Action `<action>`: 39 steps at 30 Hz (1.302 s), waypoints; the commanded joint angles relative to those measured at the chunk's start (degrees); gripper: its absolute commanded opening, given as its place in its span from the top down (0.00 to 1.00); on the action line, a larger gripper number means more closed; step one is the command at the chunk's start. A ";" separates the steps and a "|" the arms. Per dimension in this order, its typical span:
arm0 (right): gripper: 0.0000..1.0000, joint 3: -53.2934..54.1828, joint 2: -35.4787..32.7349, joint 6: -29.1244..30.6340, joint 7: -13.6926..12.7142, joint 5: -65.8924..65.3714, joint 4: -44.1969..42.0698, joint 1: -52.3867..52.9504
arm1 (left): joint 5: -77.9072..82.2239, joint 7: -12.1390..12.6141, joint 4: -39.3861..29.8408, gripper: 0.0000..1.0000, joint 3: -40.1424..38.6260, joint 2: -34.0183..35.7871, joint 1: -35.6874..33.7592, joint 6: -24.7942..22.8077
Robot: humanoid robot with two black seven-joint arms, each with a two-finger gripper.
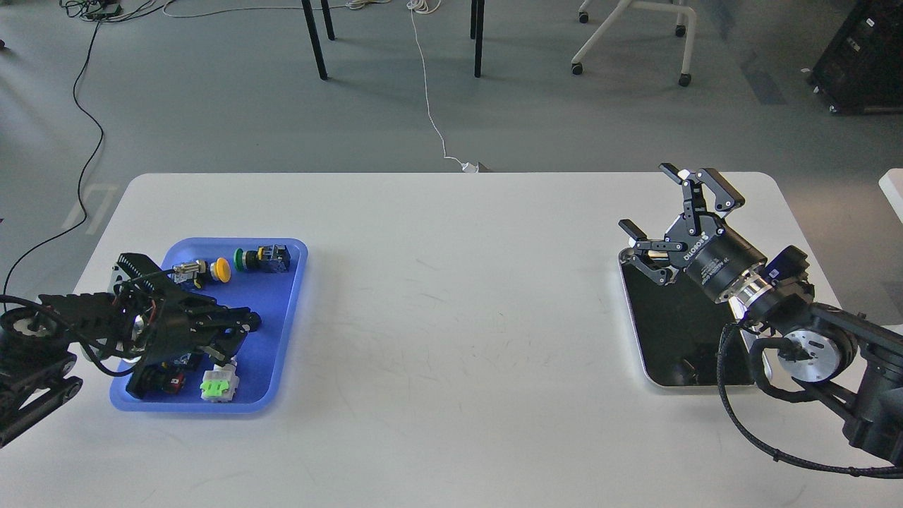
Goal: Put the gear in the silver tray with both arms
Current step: 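Lift the black gear and carry it toward the table center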
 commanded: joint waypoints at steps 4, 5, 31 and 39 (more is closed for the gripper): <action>0.01 0.69 -0.34 0.00 0.00 0.00 0.00 0.00 | -0.01 0.00 -4.54 0.81 -0.13 1.64 -5.84 -0.86; 0.01 0.70 -0.43 0.00 0.00 0.00 0.00 0.00 | -0.01 0.00 -5.69 0.81 -0.12 1.90 -6.64 -1.30; 0.01 3.16 -3.15 0.00 0.00 0.09 -0.96 -4.48 | -0.01 0.00 5.81 0.80 15.87 -34.03 -26.78 -13.17; 0.01 3.42 -4.82 0.00 0.00 0.17 -0.70 -5.10 | -0.01 0.00 10.65 0.79 17.45 -40.54 -25.90 -12.99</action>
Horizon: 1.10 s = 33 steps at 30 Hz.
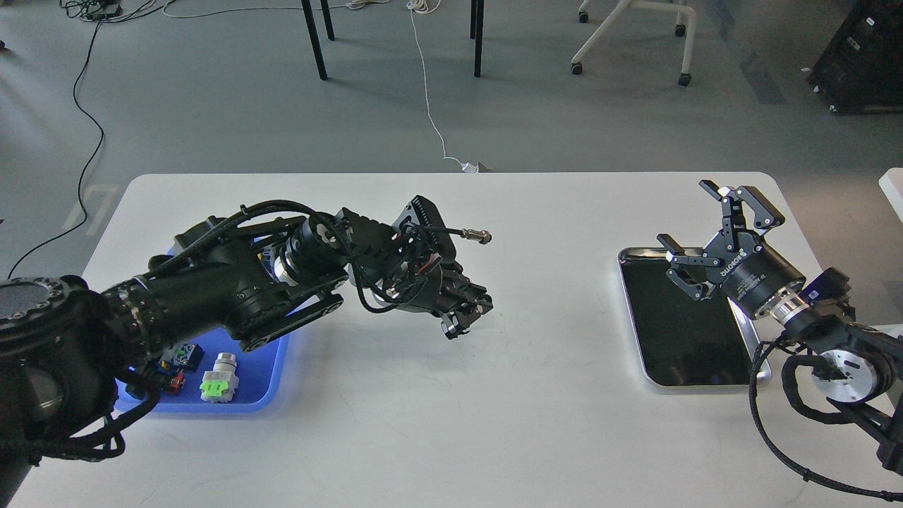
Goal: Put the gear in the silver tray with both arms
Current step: 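Lift the black gear and carry it toward the table center, then release the gear onto the table and withdraw the left gripper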
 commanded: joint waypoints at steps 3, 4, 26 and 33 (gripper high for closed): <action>0.01 0.04 -0.95 0.00 0.00 0.07 0.13 -0.23 | 0.00 -0.01 2.61 0.78 1.12 -3.34 0.22 0.10; 0.01 0.04 -1.04 0.00 0.00 0.07 0.22 -0.23 | 0.00 -0.01 3.14 0.78 1.12 -3.78 0.22 0.10; 0.01 -0.13 -1.13 0.00 0.00 0.07 0.48 -0.41 | 0.00 -0.01 5.87 0.20 -1.94 -3.70 0.14 2.03; 0.01 -0.92 -1.74 0.00 0.00 -1.67 2.15 0.47 | -26.85 -0.01 -0.19 0.02 -11.61 4.37 -0.14 3.00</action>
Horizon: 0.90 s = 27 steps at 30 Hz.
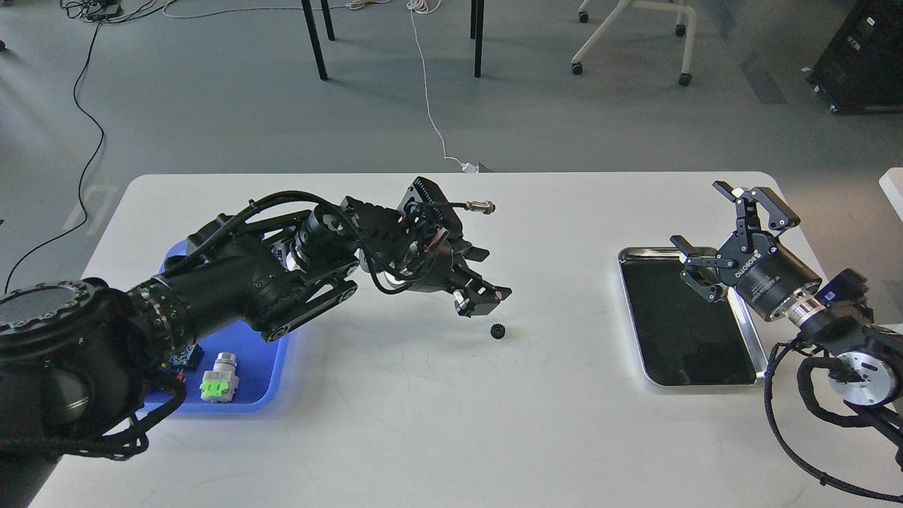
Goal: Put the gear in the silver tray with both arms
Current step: 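Release the gear onto the table and withdraw the left gripper, then reach the right gripper to the black gear on the table and grasp it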
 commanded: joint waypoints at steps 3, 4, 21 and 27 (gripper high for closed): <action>0.01 -0.44 -0.65 0.00 0.00 -6.17 1.47 1.55 | -33.32 0.02 -8.57 0.02 -5.95 8.79 2.91 -0.01; 0.01 -0.44 -1.18 0.00 0.00 -8.45 1.47 2.34 | -39.64 0.02 -10.76 0.02 -6.91 10.72 4.92 -0.01; 0.01 -33.27 0.38 0.00 0.00 -47.92 4.28 38.00 | -60.17 0.02 -25.55 0.02 -39.69 17.07 38.95 -1.06; 0.01 -46.64 9.17 -2.76 0.00 -63.82 4.29 47.08 | -69.84 2.60 -25.55 0.02 -41.99 16.80 39.92 -2.29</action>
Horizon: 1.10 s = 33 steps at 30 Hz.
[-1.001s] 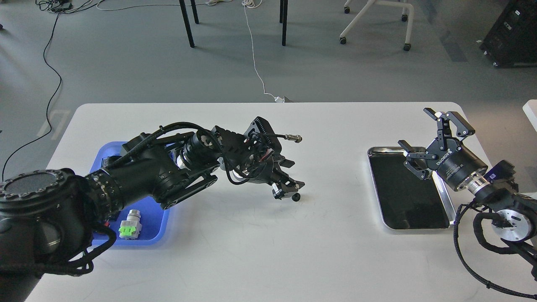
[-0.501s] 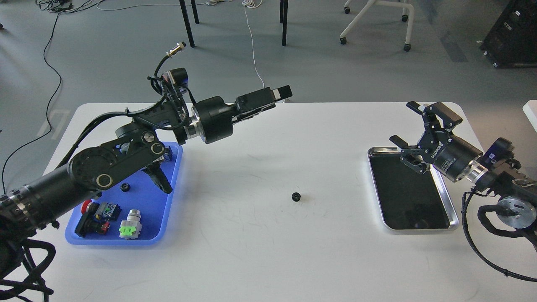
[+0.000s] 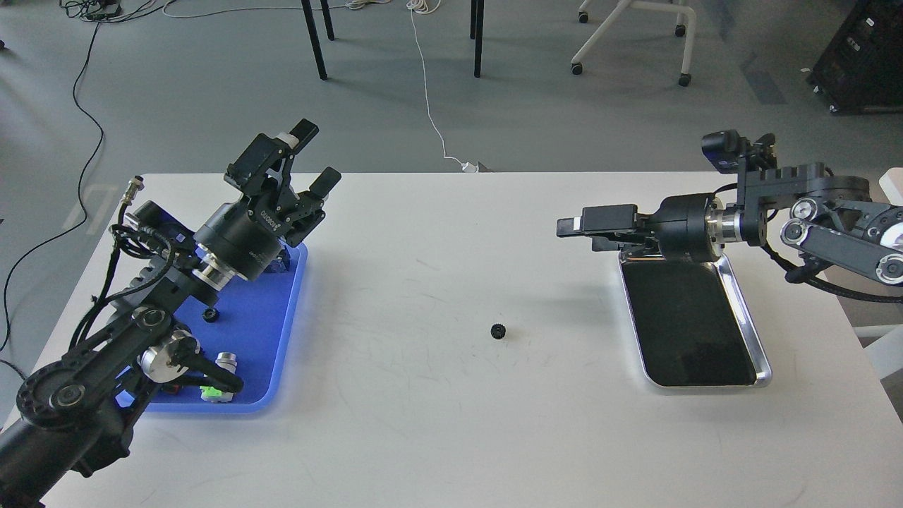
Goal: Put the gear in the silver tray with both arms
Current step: 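Reach the right gripper to the black gear on the table and grasp it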
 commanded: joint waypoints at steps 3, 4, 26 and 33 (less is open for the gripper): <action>0.01 -12.75 8.70 -10.12 0.00 -15.50 0.09 5.05 | -6.89 4.17 0.01 0.02 -2.46 -0.08 0.91 -1.22; 0.01 -14.86 10.10 -12.32 0.00 -17.00 0.00 5.40 | -6.89 4.17 0.01 0.02 -2.72 -0.16 1.09 -1.22; 0.07 -30.52 28.92 -28.16 0.00 -20.97 -6.06 7.69 | -6.89 4.35 -1.31 0.02 -3.60 -0.08 3.63 -1.31; 0.24 -32.19 29.63 -28.16 0.00 -20.80 -6.85 6.90 | -6.89 4.35 -1.75 0.02 -3.69 -0.08 4.60 -1.31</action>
